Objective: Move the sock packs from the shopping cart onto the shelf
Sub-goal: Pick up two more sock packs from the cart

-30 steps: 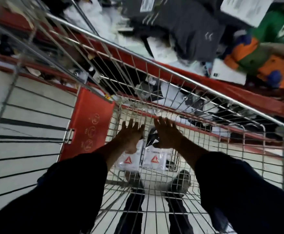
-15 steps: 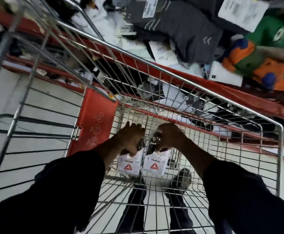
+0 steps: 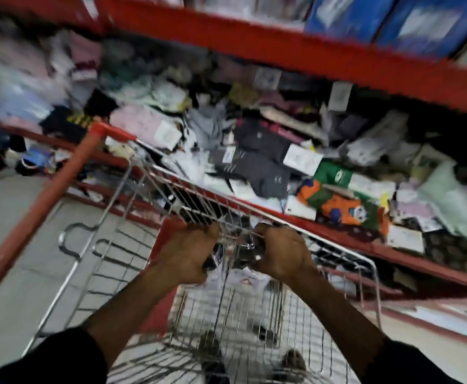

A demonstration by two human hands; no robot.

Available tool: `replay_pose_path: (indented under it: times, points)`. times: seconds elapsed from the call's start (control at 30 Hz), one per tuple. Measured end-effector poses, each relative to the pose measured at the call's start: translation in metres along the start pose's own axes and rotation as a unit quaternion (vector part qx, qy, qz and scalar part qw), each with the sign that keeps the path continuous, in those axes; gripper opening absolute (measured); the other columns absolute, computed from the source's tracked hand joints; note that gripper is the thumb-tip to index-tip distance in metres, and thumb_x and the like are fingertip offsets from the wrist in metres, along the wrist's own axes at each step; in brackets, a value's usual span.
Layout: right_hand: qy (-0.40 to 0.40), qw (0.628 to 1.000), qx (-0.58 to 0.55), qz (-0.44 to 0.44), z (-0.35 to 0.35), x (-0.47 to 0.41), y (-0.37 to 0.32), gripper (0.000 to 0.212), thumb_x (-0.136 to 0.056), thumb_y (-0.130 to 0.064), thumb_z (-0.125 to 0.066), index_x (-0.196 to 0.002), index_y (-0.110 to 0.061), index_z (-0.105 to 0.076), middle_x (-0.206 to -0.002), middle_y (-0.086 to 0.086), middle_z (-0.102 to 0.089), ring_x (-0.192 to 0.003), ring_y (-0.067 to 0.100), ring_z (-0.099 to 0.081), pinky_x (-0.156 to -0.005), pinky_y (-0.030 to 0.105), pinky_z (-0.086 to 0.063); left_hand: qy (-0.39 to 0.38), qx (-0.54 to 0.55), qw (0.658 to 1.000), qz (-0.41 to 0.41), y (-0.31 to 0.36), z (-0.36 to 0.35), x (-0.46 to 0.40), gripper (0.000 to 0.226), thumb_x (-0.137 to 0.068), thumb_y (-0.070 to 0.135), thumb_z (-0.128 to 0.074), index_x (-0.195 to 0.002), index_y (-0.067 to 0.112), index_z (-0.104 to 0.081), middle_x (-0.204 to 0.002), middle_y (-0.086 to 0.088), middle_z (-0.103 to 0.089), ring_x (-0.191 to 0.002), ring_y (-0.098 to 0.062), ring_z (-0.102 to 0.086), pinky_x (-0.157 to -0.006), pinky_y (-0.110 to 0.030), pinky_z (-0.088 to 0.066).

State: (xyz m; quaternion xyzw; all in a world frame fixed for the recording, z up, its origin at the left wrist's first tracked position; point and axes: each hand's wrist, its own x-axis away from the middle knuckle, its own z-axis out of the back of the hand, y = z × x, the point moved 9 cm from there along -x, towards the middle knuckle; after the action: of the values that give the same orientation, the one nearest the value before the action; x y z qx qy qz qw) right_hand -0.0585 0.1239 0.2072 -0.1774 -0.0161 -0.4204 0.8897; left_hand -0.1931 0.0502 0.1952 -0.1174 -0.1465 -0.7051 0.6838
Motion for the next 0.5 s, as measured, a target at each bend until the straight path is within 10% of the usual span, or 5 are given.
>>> replay_pose_path:
  times: [0.5]
  points:
    - [0.246, 0.964, 0.066, 0.080, 0.369, 0.016, -0.112, 0.043, -0.053, -0.046, -0.078, -0.086, -0.023, -0.062, -0.079, 0.000, -0.073, -0.080, 0.026, -0.068, -0.061, 0.029, -0.045, 0.259, -0.091, 0.961, 0.015, -0.040, 0.364, 0.091, 0.066, -0.066, 0.029, -0.076, -0.117, 0.024, -0.034, -0.102, -0.001, -0.061, -0.089, -0.029, -0.068, -0.067, -0.042, -0.057]
